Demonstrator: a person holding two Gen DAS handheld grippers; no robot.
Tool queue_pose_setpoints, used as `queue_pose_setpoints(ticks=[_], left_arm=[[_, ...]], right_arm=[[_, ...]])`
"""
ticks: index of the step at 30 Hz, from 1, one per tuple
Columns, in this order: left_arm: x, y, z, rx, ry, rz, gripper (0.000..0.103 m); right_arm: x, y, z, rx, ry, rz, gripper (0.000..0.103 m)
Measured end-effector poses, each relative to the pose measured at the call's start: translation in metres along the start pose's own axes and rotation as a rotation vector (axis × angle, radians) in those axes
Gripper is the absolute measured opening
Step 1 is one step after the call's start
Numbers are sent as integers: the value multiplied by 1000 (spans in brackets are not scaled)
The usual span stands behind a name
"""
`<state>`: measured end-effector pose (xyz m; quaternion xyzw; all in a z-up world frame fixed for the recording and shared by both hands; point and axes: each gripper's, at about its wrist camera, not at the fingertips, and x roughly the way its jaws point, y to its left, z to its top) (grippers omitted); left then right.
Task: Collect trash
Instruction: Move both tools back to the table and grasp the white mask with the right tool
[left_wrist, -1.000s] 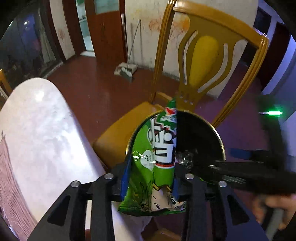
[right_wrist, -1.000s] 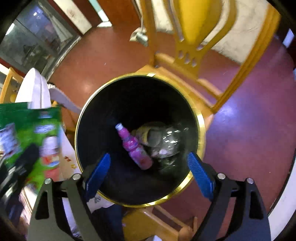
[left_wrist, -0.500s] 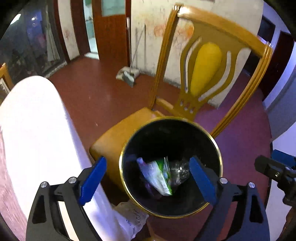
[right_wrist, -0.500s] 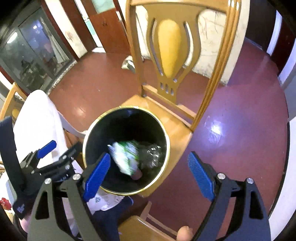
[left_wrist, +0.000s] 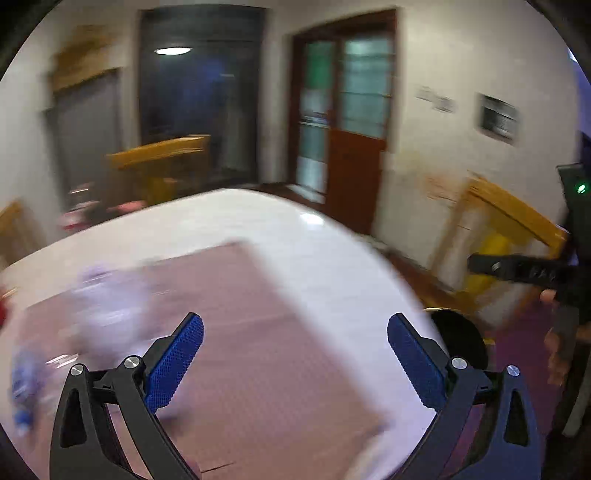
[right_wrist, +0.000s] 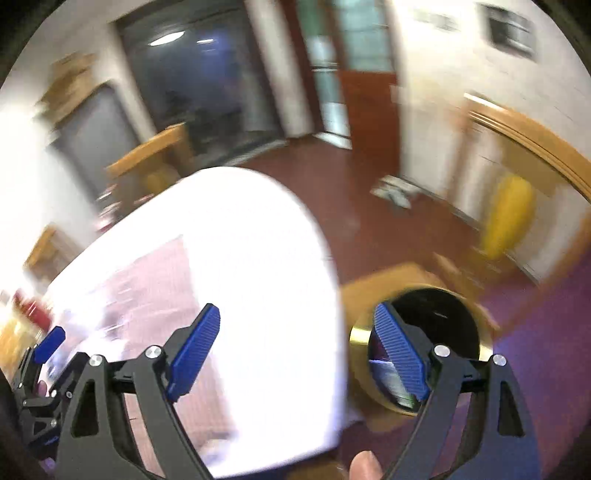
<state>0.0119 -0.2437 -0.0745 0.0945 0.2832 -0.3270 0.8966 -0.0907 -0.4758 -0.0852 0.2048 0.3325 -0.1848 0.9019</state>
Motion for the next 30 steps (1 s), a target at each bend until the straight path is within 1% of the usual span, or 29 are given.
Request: queue_pose_setpoints(ticks=[1, 2, 4, 5, 7, 9, 10, 13, 16, 19, 21, 23, 25, 27, 30], left_arm=[[-11, 18, -5, -16, -2, 50, 97], [-30, 46, -14, -43, -7, 126, 97], [-56, 83, -33, -77, -19, 237, 97], [-72, 105, -47, -90, -23, 310, 97], [-94, 138, -70, -115, -35, 420, 97], [-108, 169, -87, -159, -33, 480, 97], [-113, 185, -96, -206, -30, 508, 97], [-125, 219, -114, -316, -38, 522, 97], [-127, 230, -125, -354, -42, 513, 97], [-121, 225, -127, -349, -6, 504, 97], [-110, 222, -121, -348, 24, 484, 97], [-103, 220, -110, -356, 44, 463, 97], [-98, 217, -104, -372, 60, 442, 97], [-92, 221, -99, -397, 81, 404, 97], [-87, 225, -97, -416, 99, 397, 97]], right_arm=[[5, 21, 0, -34, 5, 37, 86], [11, 49, 0, -82, 16, 86, 86], [24, 104, -7, -189, 37, 188, 86], [28, 125, -10, -231, 45, 218, 86], [40, 167, -21, -327, 66, 253, 86], [59, 208, -38, -425, 124, 280, 86], [67, 224, -45, -456, 156, 291, 86], [82, 254, -68, -515, 214, 286, 85], [87, 266, -78, -536, 233, 277, 85], [93, 271, -79, -519, 234, 257, 85], [95, 273, -78, -504, 227, 236, 85], [100, 278, -80, -509, 215, 197, 77], [112, 283, -86, -511, 226, 164, 76], [120, 286, -89, -501, 244, 168, 76], [134, 288, -91, -490, 258, 166, 78]])
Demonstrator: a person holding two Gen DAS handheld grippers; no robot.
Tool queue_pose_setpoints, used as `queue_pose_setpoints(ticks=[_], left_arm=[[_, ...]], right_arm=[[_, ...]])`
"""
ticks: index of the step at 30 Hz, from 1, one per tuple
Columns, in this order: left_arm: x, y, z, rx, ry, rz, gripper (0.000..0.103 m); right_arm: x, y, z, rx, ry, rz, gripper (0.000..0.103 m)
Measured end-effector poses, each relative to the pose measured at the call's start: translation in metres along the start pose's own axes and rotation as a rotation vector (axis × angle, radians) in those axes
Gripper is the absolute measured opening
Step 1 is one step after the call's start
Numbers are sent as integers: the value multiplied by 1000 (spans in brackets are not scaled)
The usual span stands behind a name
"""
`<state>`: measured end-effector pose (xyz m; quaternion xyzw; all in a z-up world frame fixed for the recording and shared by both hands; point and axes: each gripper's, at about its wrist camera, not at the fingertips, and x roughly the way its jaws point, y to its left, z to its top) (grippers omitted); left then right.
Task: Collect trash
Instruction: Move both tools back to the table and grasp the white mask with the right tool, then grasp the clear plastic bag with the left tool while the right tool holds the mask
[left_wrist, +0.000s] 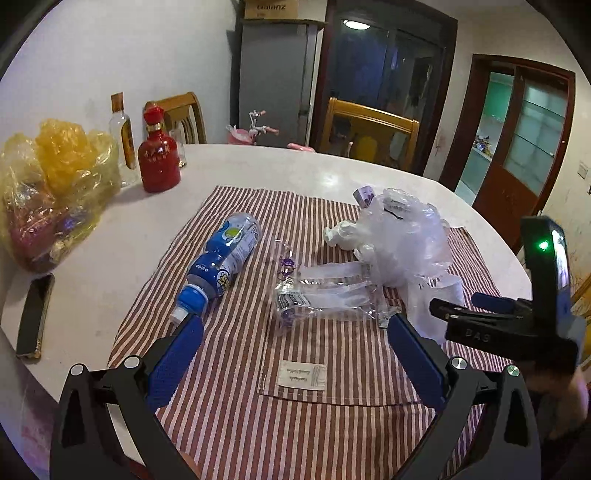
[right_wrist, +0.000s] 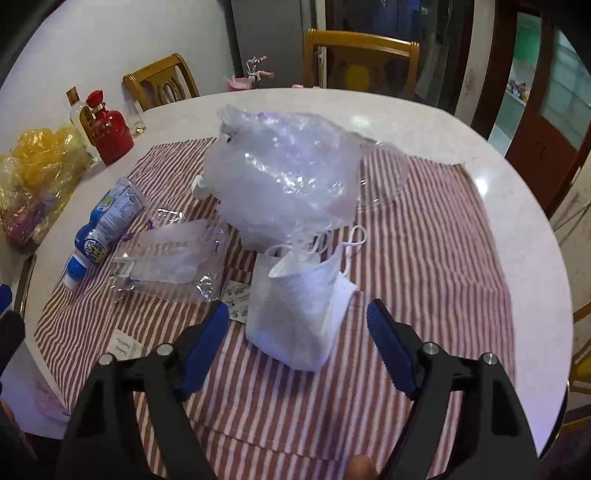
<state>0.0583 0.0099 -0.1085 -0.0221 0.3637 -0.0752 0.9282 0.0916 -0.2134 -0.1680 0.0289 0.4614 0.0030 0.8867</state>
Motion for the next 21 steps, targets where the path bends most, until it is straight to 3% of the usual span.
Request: queue_pose_setpoints(ticks=[3, 4, 6, 7, 8, 15, 18, 21], left_arm=[[5, 3, -1, -11, 10, 16, 97], [6, 4, -1, -14, 14, 16, 97], [11, 4, -2, -16, 26, 27, 97], [13, 3, -2, -14, 31, 32, 97], [15, 3, -2, -13, 35, 34, 97], [31, 7, -2, -9, 68, -2, 97], [41, 3, 0, 49, 79, -28, 97], [59, -13, 3, 199, 105, -54, 97]], right_arm=[[20, -4, 4, 7, 45, -10, 77], [25, -5, 5, 9, 63, -12, 69], [32, -5, 5, 0, 87, -21, 42], [36, -5, 4, -12, 102, -35, 19], [38, -5, 4, -19, 109, -42, 9], [12, -19, 3, 10, 70, 7, 5], [-15, -28, 6, 35, 21, 56, 5], [-38, -37, 7, 55, -22, 89, 5]])
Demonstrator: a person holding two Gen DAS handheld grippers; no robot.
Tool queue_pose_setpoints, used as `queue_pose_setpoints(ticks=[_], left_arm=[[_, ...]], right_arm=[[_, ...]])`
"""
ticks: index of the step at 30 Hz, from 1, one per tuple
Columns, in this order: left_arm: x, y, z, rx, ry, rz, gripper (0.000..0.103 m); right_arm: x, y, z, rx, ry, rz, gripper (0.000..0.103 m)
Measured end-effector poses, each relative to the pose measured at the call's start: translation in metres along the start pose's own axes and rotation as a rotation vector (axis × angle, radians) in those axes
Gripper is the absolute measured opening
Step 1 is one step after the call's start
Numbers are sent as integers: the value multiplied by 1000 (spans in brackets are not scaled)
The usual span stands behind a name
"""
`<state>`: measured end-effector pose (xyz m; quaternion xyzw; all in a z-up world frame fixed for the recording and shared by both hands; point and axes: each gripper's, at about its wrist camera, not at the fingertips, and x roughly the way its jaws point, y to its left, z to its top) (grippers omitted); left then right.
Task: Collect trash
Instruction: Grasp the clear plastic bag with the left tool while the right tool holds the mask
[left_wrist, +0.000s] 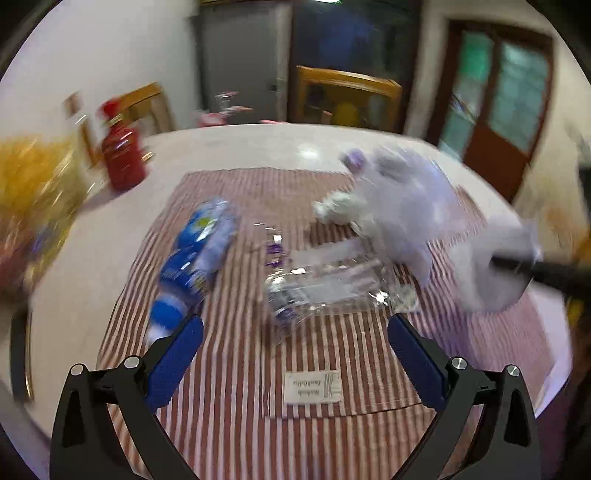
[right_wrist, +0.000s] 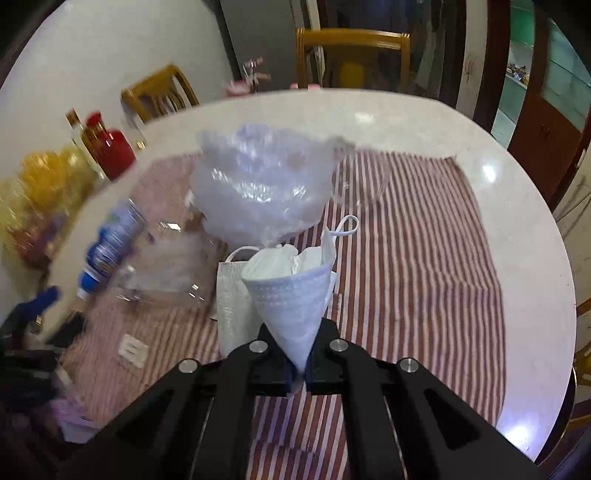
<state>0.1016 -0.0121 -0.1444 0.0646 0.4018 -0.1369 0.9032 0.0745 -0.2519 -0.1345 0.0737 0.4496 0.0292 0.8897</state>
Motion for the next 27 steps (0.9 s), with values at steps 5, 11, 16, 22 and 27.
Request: queue_pose_setpoints(ticks=[5, 11, 16, 22, 27], left_arm=[[24, -33, 6, 495, -27, 91, 97], [68, -60, -5, 836, -4, 145, 97], [86, -77, -2, 921, -33, 140, 97], [111, -58, 19, 763, 69, -16, 62], [119, -38, 34, 612, 138, -143, 29]], right_arm=[[-15, -11, -1, 25, -25, 29, 5], [-15, -16, -5, 51, -23, 56, 5], [-16, -20, -6, 63, -26, 58, 5], [-20, -23, -4, 70, -39, 65, 5], [-22, -25, -5, 79, -44, 60, 5]])
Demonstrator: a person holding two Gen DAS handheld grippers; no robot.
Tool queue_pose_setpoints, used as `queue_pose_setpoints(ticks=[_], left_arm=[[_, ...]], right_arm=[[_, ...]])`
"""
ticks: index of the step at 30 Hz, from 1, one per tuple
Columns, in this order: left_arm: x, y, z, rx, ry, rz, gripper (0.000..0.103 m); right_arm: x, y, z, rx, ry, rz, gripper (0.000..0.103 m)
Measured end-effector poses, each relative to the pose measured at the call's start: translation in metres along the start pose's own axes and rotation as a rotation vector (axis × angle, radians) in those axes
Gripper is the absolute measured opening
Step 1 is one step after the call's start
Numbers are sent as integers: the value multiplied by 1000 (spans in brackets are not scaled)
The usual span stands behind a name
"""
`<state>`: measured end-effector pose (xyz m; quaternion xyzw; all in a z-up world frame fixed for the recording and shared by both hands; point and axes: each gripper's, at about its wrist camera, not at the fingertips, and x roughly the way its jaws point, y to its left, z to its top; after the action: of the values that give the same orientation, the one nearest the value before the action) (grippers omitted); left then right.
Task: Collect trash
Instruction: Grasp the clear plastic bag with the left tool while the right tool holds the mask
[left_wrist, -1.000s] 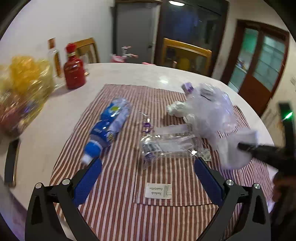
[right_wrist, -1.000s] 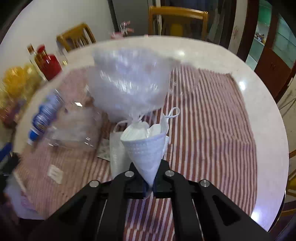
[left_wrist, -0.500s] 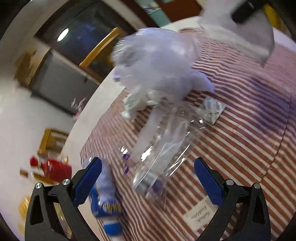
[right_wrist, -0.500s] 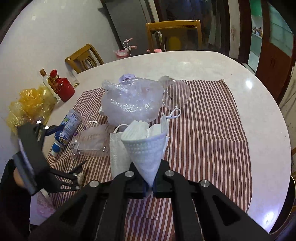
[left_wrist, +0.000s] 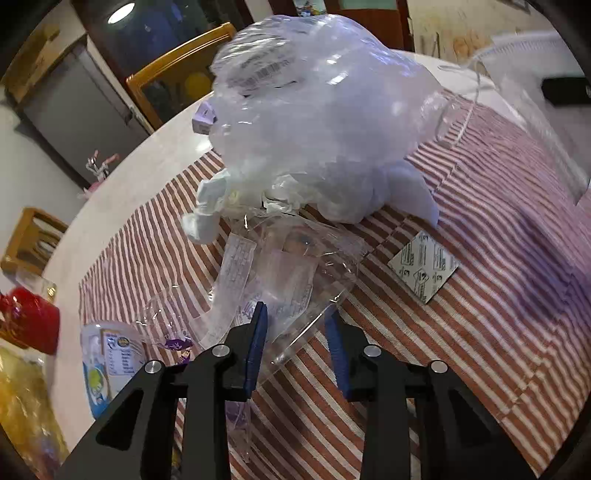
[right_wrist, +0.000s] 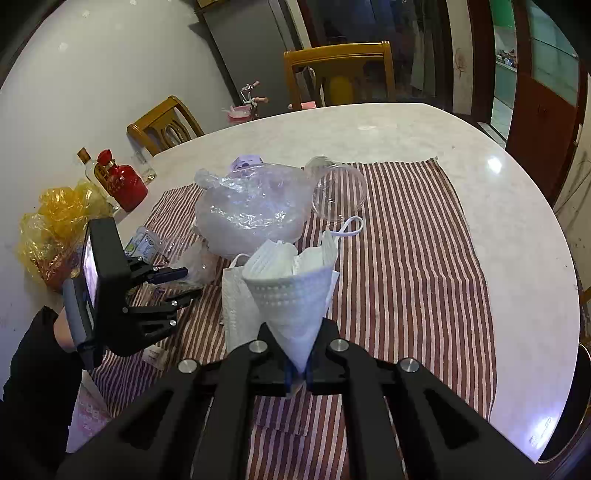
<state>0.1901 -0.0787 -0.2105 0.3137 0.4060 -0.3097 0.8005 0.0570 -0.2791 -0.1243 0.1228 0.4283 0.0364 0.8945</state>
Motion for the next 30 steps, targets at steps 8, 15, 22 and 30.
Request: queue_pose_setpoints(ticks=[8, 15, 22, 30], left_arm=[[-34, 14, 7, -69, -87, -52, 20], [-73, 1, 3, -140, -170, -86, 20], [-90, -20, 0, -205, -226, -117, 20], [-76, -36, -14, -24, -145, 38, 68]], right_arm=[[-5, -1, 0, -1, -7, -3, 5], [-15, -5, -2, 3, -21, -3, 5], [-10, -15, -13, 34, 15, 2, 5], [-24, -24, -16, 54, -13, -7, 5]])
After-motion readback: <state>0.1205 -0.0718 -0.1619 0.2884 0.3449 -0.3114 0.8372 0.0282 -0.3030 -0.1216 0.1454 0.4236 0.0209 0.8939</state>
